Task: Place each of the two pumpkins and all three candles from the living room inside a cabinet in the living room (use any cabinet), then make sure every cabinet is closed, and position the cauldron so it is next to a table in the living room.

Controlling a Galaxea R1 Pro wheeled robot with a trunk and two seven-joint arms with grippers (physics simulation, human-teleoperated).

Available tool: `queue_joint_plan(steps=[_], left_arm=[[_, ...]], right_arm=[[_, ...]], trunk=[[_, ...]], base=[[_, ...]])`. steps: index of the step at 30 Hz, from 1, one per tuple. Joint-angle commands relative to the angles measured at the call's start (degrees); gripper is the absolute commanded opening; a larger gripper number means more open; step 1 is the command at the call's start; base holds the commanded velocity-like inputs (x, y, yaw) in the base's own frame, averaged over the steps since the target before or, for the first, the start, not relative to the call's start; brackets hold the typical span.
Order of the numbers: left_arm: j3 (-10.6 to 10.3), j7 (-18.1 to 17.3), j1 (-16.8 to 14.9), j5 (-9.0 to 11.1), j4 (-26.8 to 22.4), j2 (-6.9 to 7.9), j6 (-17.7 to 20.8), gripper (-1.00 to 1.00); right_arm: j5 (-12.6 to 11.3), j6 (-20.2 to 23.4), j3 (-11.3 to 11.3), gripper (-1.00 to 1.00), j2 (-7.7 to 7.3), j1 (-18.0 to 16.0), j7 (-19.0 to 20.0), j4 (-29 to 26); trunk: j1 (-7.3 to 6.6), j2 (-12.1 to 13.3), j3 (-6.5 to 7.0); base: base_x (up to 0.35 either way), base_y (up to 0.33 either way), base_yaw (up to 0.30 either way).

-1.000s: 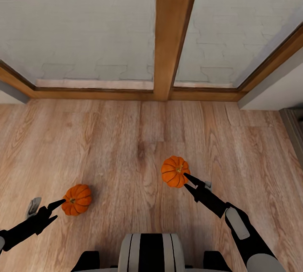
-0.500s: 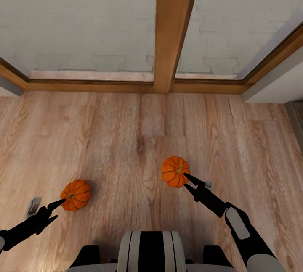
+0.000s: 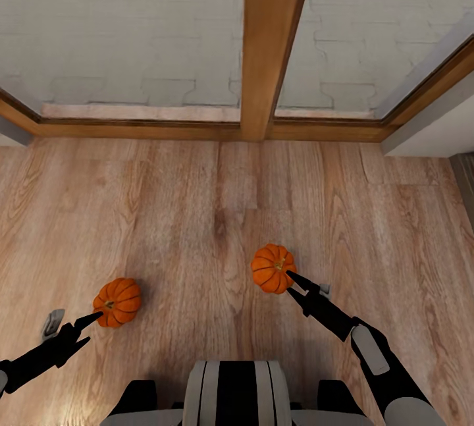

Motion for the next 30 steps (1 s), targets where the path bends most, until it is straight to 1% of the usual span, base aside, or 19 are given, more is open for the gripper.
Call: queue_joint_plan(steps=[1, 6, 15, 21, 27, 30], left_arm=[[0.0, 0.0, 0.0, 0.0, 0.0, 0.00, 0.0, 1.00], [0.0, 0.0, 0.0, 0.0, 0.0, 0.00, 0.0, 1.00], [-0.1, 0.0, 0.0, 0.0, 0.0, 0.00, 0.0, 1.00], [-0.1, 0.0, 0.0, 0.0, 0.0, 0.00, 0.0, 1.00], [-0.1, 0.0, 0.0, 0.0, 0.0, 0.00, 0.0, 1.00], [0.0, 0.0, 0.0, 0.0, 0.0, 0.00, 0.0, 1.00]], right_arm=[[-0.1, 0.1, 0.0, -1.00, 0.00, 0.0, 0.1, 0.0], [-0.1, 0.1, 0.0, -1.00, 0.01, 0.0, 0.1, 0.0], [-0.1, 0.1, 0.0, -1.00, 0.01, 0.0, 0.0, 0.0], [-0.1, 0.1, 0.0, -1.00, 0.06, 0.0, 0.0, 0.0], [-0.1, 0.1, 0.0, -1.00, 0.08, 0.0, 0.0, 0.0], [-0.1, 0.1, 0.0, -1.00, 0.08, 0.0, 0.0, 0.0]], trunk=[[0.00, 0.0, 0.00], [0.00, 0.0, 0.00], [0.00, 0.0, 0.00], [0.00, 0.0, 0.00], [0.00, 0.0, 0.00], [0.00, 0.0, 0.00]], base=[[0.005, -0.013, 0.000], [0.016, -0.078, 0.000], [0.004, -0.014, 0.000], [0.121, -0.112, 0.000], [0.028, -0.016, 0.000], [0.158, -0.002, 0.000]])
